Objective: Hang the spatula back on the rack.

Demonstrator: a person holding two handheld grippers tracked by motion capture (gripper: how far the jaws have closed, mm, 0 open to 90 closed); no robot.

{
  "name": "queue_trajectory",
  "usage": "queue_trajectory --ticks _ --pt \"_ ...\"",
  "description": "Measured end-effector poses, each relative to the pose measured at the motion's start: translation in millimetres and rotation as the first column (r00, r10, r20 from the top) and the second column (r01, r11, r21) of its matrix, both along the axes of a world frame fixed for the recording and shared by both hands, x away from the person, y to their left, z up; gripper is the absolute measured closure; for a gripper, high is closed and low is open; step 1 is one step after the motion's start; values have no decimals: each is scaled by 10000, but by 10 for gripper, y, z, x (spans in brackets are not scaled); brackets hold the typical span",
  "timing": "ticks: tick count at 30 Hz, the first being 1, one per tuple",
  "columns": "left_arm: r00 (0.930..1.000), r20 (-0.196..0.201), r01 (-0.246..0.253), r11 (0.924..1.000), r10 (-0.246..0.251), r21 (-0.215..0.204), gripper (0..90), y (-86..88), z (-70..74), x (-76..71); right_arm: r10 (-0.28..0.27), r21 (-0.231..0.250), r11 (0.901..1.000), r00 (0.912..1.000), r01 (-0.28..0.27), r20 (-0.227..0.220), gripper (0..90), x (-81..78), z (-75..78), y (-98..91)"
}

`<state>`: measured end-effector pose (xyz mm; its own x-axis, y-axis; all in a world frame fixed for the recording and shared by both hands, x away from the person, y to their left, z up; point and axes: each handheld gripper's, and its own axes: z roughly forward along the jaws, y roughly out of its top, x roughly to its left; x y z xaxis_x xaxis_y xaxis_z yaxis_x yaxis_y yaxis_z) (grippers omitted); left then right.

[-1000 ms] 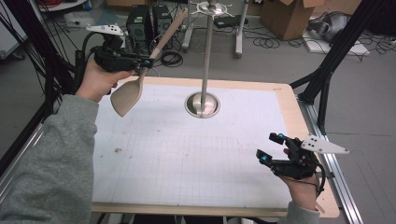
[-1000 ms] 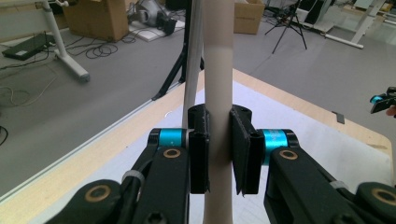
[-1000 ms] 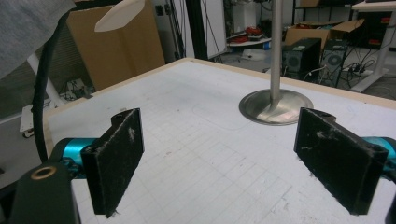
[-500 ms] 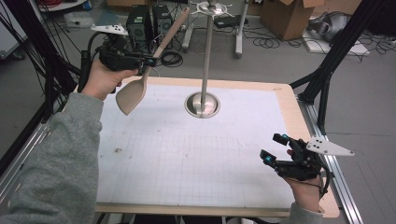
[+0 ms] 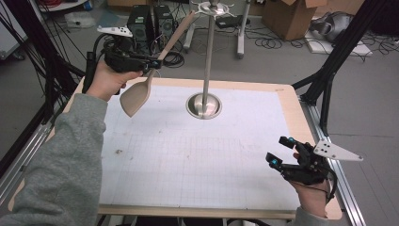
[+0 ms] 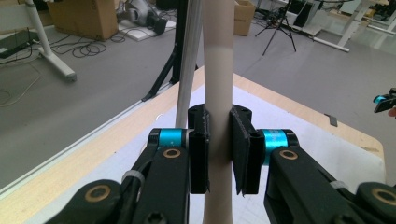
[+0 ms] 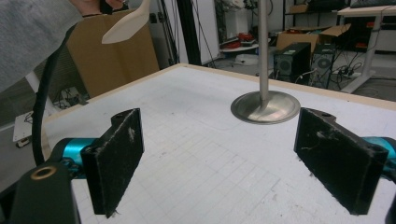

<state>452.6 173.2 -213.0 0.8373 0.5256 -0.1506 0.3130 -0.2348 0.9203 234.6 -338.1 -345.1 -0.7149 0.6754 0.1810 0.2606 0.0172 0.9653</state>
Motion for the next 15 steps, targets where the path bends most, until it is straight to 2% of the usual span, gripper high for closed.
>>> queue_trajectory --ticks 4,15 --pt "10000 -10 56 10000 -56 80 781 -34 3 15 -63 63 10000 9999 64 -91 148 -7 -6 -16" --pt "9996 -189 209 9994 -204 272 781 -111 -39 84 -89 37 10000 10000 89 2 148 -68 8 -55"
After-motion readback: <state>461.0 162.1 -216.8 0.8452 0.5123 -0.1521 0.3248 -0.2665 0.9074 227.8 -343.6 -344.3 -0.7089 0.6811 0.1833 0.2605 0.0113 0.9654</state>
